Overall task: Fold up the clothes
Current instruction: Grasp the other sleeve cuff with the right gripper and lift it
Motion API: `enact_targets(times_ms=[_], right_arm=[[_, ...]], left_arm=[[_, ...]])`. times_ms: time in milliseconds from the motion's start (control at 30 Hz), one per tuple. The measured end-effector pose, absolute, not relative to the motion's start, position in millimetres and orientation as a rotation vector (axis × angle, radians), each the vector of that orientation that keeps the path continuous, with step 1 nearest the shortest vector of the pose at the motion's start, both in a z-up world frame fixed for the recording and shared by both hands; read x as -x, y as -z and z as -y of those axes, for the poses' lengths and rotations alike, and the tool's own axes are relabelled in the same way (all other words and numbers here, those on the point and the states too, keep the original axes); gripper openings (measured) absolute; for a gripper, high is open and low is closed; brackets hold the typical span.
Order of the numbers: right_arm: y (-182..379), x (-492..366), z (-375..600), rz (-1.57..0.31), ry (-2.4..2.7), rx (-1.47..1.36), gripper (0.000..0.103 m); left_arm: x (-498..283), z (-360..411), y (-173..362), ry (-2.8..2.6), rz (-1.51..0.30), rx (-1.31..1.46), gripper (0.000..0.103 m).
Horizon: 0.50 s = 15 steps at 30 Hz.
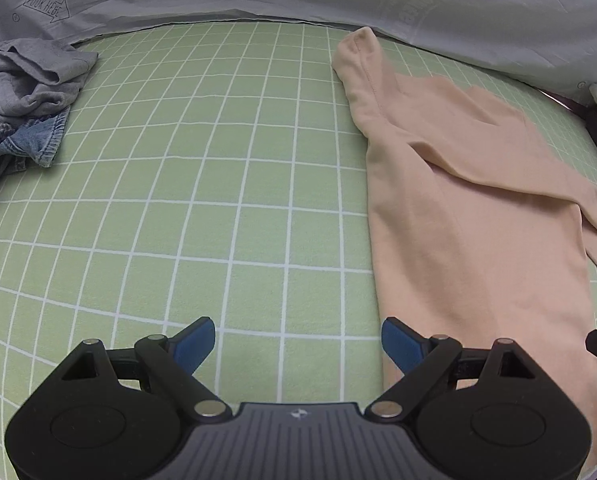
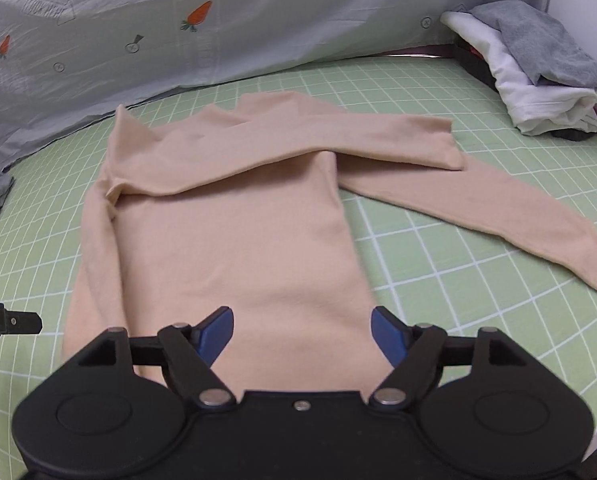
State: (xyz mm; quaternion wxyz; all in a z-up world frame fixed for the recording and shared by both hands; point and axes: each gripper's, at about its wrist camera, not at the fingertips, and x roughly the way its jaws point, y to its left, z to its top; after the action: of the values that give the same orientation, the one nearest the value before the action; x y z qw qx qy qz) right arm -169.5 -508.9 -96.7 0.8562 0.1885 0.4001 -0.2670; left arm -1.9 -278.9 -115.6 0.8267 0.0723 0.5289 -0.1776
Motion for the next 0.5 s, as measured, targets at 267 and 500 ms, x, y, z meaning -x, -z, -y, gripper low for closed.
enact_targets(times_ms=[267, 500], right_arm=[[104.7, 167.8, 601.4, -0.788, 0.699, -0.551, 0.077], [117.0, 144.6, 678.1, -0.743, 0.805, -0.623, 0.077]], left_arm=[[-43.3, 322.2, 126.9, 0.317, -1.117, -0.163, 0.090], [-79.6, 358.8, 136.0, 0.322, -1.114, -0.232, 0.090]])
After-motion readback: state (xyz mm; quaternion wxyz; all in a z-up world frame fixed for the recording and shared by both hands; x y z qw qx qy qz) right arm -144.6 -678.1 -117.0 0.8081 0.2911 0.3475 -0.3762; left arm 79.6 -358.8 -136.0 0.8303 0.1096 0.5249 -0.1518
